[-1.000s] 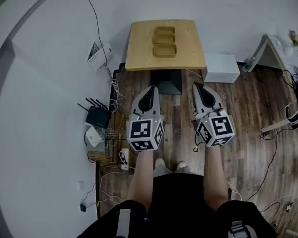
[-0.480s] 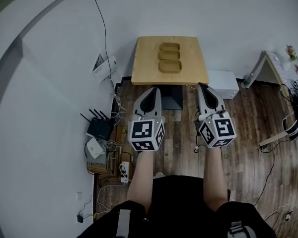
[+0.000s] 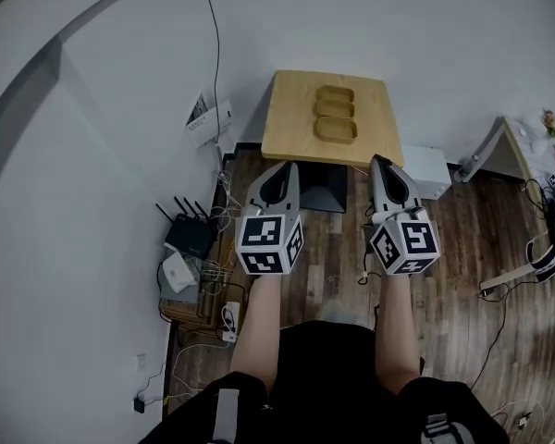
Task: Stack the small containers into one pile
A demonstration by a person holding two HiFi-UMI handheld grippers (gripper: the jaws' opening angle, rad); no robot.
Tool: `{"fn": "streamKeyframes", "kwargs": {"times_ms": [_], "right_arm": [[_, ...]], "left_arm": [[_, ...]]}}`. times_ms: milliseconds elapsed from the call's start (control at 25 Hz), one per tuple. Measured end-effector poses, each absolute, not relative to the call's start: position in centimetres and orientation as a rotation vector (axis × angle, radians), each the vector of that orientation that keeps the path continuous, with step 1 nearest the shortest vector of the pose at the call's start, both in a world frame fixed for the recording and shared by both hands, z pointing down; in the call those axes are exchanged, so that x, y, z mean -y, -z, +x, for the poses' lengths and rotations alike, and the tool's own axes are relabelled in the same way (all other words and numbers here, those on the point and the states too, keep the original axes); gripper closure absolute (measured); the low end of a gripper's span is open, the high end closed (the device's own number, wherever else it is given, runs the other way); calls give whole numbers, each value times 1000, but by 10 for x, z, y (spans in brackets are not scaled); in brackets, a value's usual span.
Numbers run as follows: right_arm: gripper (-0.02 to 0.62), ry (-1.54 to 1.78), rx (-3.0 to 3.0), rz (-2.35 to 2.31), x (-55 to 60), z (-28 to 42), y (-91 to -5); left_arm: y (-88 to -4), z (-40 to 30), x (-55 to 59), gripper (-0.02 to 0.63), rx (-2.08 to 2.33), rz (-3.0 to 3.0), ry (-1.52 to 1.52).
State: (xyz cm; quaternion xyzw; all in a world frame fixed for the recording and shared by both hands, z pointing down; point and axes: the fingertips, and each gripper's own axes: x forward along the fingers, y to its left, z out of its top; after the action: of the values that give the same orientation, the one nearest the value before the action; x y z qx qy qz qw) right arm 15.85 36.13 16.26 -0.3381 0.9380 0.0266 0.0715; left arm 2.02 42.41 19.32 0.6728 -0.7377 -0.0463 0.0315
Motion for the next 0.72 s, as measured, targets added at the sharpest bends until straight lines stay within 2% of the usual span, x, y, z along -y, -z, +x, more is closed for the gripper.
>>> {"fn": "streamKeyframes", "kwargs": {"times_ms": [280,560,720], "right_arm": [[592,-139,-2834,-943,-338,121,-160],[592,-65,-2761,-1047,-271,136,-159],[592,-5,-2808,-1132,-239,151,-196]], "left_arm": [[-194,-17,-400,595,2320,2024,174],[-195,-13,-338,595,2256,2092,145],[-236,1,-294,595,2148,2066,82]]}}
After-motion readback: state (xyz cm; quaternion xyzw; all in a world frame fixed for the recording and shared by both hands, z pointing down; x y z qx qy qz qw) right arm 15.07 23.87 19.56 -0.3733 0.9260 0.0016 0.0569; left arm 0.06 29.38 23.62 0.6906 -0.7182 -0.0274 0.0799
